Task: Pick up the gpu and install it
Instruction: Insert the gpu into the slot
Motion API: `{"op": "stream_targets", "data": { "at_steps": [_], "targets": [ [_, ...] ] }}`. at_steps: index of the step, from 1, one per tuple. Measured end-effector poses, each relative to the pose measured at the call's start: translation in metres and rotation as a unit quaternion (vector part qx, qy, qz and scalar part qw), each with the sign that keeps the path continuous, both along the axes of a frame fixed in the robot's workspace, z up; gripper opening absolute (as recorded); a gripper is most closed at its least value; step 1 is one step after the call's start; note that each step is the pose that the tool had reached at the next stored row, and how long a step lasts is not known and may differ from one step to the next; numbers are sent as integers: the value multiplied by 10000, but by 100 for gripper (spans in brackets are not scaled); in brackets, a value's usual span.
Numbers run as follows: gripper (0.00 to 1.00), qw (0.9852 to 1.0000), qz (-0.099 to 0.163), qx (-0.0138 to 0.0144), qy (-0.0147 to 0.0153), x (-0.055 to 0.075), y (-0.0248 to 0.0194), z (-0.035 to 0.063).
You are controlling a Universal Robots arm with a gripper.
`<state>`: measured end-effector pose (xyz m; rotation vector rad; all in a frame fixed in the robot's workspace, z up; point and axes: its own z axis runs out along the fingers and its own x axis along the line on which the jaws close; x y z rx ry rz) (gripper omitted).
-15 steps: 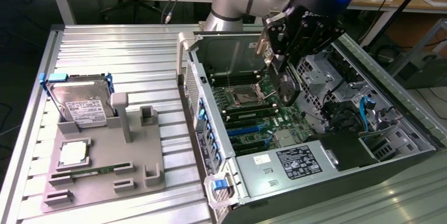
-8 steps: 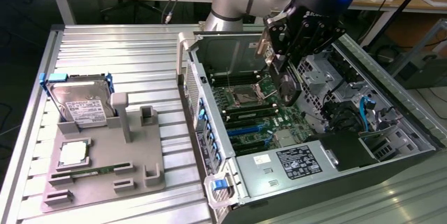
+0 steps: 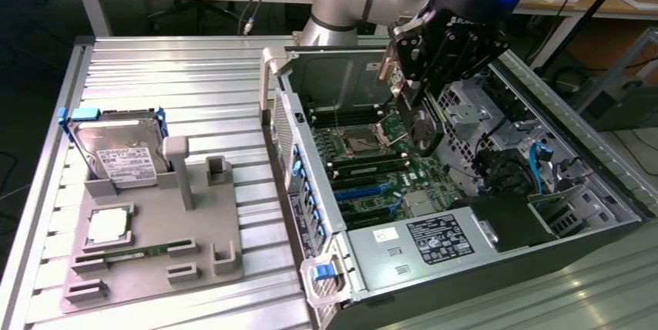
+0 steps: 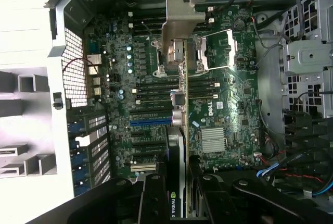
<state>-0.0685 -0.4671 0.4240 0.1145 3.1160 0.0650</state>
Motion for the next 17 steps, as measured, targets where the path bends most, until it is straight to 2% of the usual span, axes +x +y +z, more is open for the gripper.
{"op": "stream_targets", "data": {
  "at_steps": [7, 17],
  "targets": [
    [27, 10000, 1, 1, 0, 8, 0, -1],
    [27, 10000, 0, 0, 19, 236, -1, 0]
  ]
}}
